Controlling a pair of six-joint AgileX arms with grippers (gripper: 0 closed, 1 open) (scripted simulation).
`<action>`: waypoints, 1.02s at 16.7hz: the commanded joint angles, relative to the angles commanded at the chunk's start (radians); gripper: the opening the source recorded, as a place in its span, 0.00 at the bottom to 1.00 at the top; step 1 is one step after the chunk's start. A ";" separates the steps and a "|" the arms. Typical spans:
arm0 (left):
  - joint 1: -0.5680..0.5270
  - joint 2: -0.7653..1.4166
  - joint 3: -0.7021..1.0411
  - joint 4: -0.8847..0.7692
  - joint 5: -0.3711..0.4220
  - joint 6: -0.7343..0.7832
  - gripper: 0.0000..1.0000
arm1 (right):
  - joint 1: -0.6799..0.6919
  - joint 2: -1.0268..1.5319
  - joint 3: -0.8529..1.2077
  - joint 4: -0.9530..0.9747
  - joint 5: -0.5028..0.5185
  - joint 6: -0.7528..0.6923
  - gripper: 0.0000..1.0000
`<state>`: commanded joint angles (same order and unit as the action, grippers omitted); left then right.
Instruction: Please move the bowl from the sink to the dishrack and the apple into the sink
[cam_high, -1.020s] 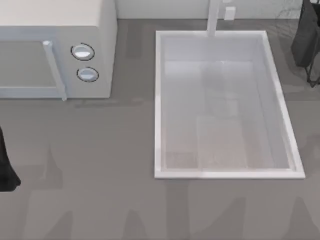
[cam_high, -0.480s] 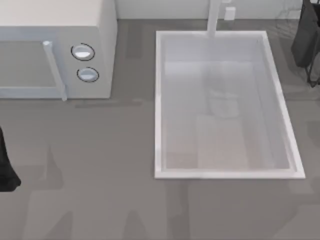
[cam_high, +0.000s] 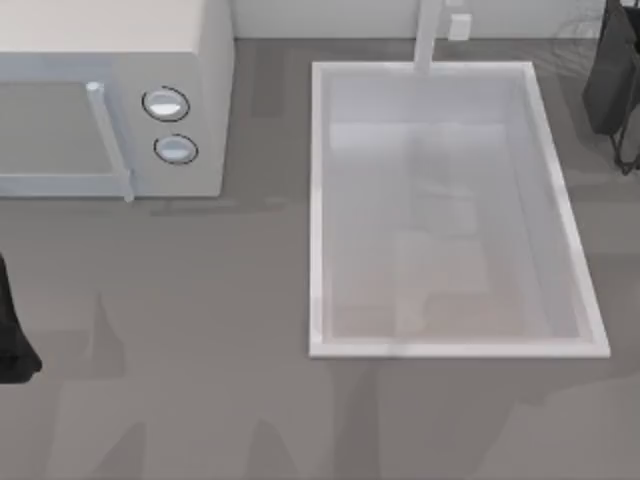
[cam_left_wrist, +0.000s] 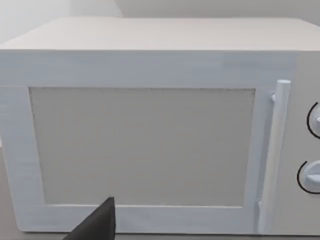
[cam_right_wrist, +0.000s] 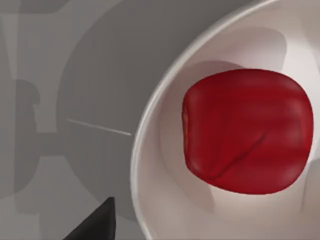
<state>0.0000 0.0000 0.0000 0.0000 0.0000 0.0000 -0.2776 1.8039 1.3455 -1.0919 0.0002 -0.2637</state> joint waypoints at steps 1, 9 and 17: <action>0.000 0.000 0.000 0.000 0.000 0.000 1.00 | -0.003 0.017 0.012 -0.010 0.000 -0.003 1.00; 0.000 0.000 0.000 0.000 0.000 0.000 1.00 | 0.003 0.035 -0.006 0.025 0.000 -0.003 1.00; 0.000 0.000 0.000 0.000 0.000 0.000 1.00 | -0.001 0.169 -0.186 0.340 0.001 0.002 1.00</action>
<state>0.0000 0.0000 0.0000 0.0000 0.0000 0.0000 -0.2785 1.9729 1.1597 -0.7522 0.0013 -0.2622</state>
